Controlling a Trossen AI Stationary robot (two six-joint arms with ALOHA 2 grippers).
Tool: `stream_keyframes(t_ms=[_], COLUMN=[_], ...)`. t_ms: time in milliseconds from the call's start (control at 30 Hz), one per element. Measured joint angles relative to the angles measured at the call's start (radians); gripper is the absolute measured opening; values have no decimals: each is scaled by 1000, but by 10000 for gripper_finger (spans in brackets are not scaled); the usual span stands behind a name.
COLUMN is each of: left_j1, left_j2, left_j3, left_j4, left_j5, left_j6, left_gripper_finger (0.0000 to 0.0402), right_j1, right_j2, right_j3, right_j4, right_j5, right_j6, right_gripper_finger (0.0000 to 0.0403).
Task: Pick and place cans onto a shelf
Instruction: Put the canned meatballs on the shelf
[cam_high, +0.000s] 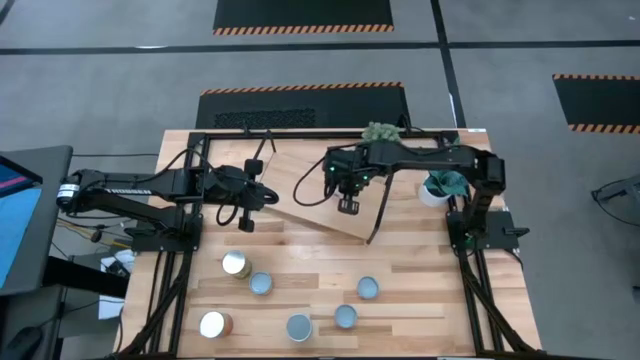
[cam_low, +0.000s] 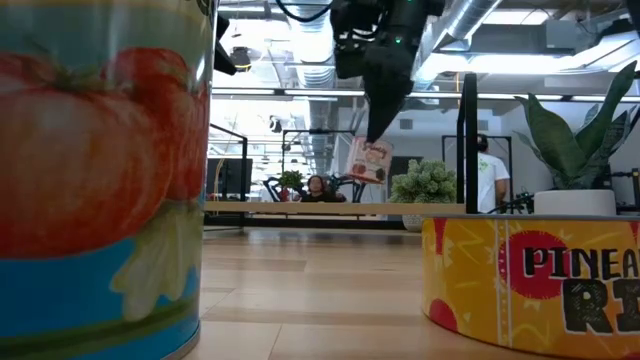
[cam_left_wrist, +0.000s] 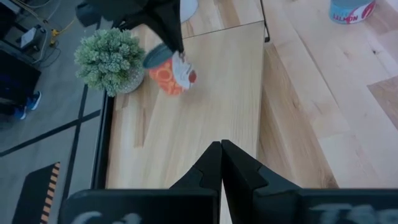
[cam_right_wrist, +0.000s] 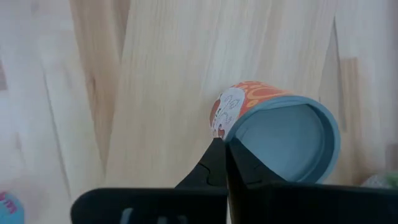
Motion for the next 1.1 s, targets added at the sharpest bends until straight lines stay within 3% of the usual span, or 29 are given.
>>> stream_keyframes(t_ms=[333,633,933,1100], left_j1=[0,0,0,0], left_j2=[0,0,0,0], left_j3=[0,0,0,0], left_j4=[0,0,0,0], left_j5=[-1,-1,-1,-1], left_j6=[-2,-2,-2,-3], left_gripper_finger=[0,0,0,0], right_j1=[-27,-21,-7,4], right_j2=[30,31,31,31], right_j3=[2,1,1,1], right_j4=[-5,-24,-30,-27], right_j5=[-6,-9,-16,-14], right_j6=[-41,-33,4,19], right_gripper_finger=[4,28,17,45])
